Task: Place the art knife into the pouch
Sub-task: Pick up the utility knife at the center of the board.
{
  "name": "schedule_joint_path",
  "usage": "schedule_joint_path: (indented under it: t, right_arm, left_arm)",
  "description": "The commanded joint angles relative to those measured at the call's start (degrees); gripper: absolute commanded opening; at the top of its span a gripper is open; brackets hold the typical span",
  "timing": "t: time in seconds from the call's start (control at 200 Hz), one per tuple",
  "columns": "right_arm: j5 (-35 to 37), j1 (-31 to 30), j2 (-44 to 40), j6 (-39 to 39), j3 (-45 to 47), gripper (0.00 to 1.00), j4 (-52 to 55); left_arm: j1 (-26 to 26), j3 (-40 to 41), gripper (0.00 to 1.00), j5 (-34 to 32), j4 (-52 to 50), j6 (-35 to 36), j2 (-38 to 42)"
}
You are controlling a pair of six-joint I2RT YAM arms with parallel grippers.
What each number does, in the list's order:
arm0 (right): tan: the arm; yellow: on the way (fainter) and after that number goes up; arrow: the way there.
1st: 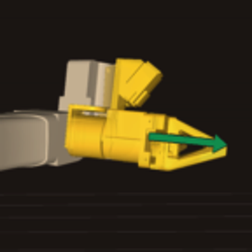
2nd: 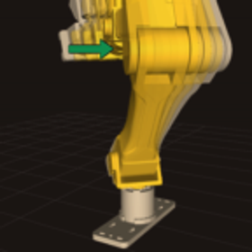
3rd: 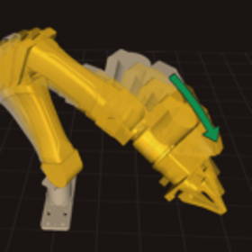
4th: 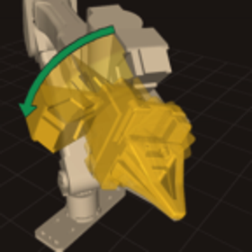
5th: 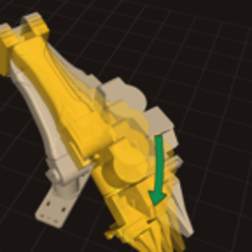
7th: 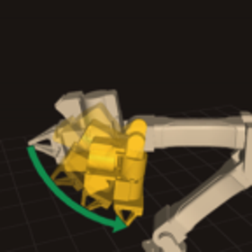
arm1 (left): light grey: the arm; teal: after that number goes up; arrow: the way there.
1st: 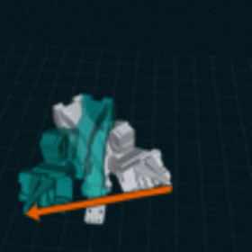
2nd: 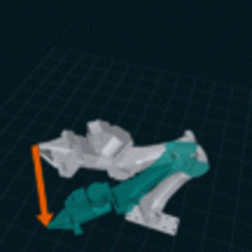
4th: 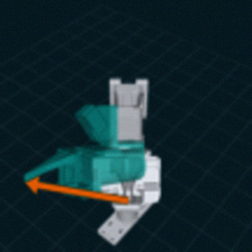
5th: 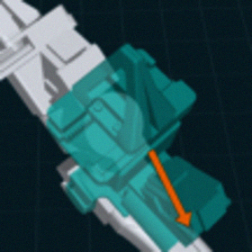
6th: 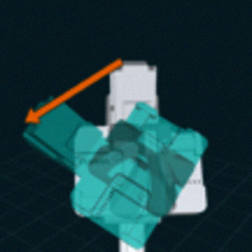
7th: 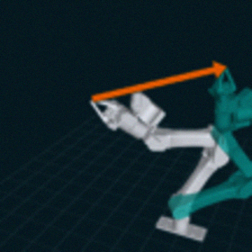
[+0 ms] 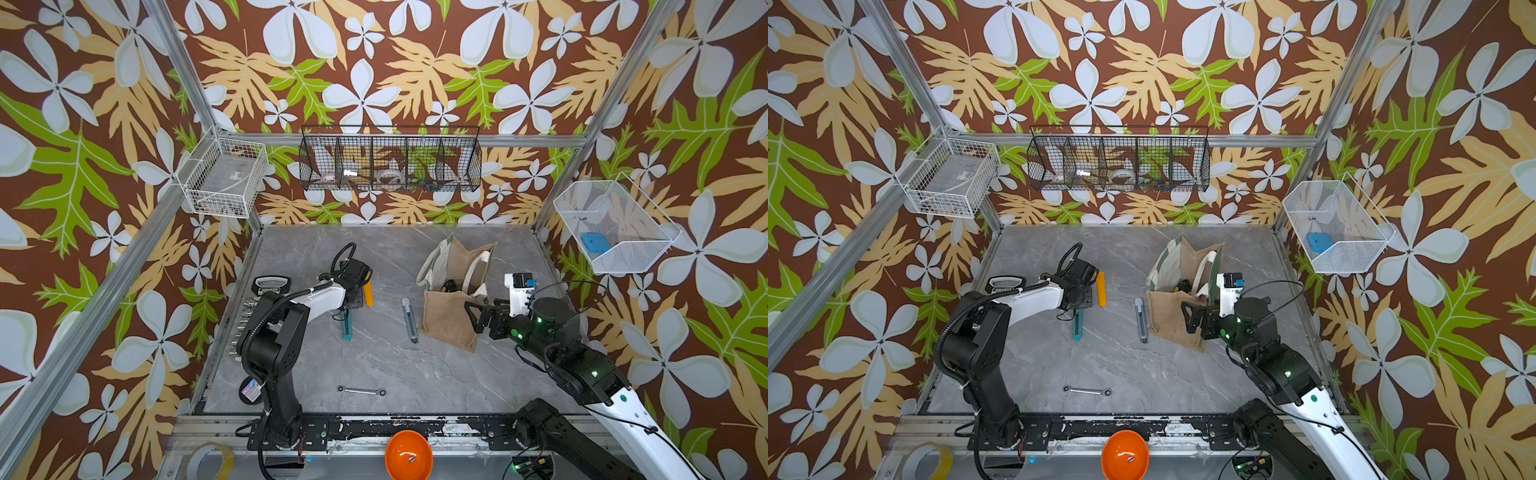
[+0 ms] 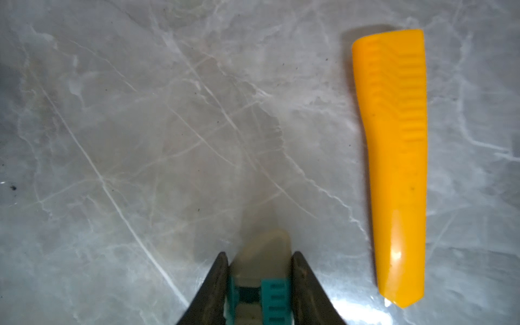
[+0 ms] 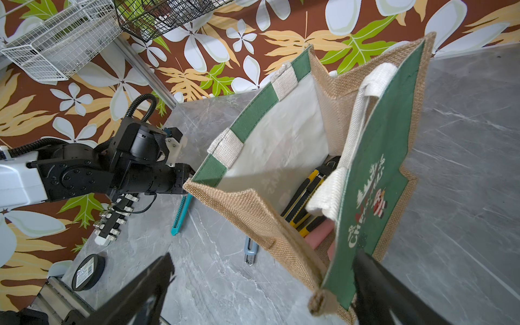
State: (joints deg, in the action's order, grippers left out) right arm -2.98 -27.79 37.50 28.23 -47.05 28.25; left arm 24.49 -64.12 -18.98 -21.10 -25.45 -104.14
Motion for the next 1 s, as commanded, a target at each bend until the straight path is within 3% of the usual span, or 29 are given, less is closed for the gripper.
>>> schedule_joint_path:
  t: [0.0, 0.575, 0.996]
  right_arm:
    - [0.5, 0.0, 0.0, -0.4, -0.1, 1.0, -0.7]
    - [-1.0, 0.0, 0.5, 0.1, -0.8, 1.0, -1.0]
    - [0.9, 0.0, 0.3, -0.8, -2.3, 0.99, -0.2]
  left_arm:
    - [-0.1, -0.5, 0.27, 0.5, -1.6, 0.2, 0.7]
    - [2.1, -7.4, 0.26, -0.4, -6.9, -0.1, 4.4]
    - [11.9, -29.7, 0.26, -2.3, -16.7, 1.9, 3.6]
